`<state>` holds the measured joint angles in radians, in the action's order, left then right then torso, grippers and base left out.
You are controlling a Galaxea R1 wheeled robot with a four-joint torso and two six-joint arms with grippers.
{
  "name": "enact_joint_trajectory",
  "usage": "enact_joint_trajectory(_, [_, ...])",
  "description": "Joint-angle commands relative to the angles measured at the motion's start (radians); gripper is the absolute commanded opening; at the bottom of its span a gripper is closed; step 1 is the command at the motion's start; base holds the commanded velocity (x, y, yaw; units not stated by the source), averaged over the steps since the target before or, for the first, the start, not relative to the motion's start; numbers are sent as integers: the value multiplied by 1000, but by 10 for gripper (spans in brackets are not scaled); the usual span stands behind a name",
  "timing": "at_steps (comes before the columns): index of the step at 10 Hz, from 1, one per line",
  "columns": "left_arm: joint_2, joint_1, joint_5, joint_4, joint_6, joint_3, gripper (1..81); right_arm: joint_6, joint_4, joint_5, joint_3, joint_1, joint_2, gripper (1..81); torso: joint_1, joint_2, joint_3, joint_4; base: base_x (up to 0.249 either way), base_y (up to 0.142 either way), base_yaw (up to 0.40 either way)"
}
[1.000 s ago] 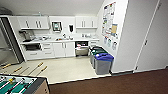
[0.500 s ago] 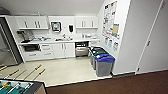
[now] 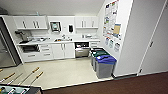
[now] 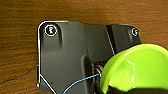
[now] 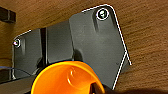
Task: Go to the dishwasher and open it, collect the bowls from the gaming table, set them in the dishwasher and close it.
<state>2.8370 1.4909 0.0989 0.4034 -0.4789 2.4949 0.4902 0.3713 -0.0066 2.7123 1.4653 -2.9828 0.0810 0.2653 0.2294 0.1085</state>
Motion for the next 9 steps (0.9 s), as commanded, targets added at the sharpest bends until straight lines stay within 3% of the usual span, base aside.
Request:
enact_joint_trajectory(1, [-16, -47, -38, -6, -3, -4, 10, -1, 5, -47, 4, -53, 6, 10, 0, 0, 0, 0, 148, 0, 0])
enact_joint_trajectory(9, [-17, -46, -38, -9, -3, -4, 10, -1, 5, -47, 3, -55, 5, 10, 0, 0, 0, 0, 148, 0, 0])
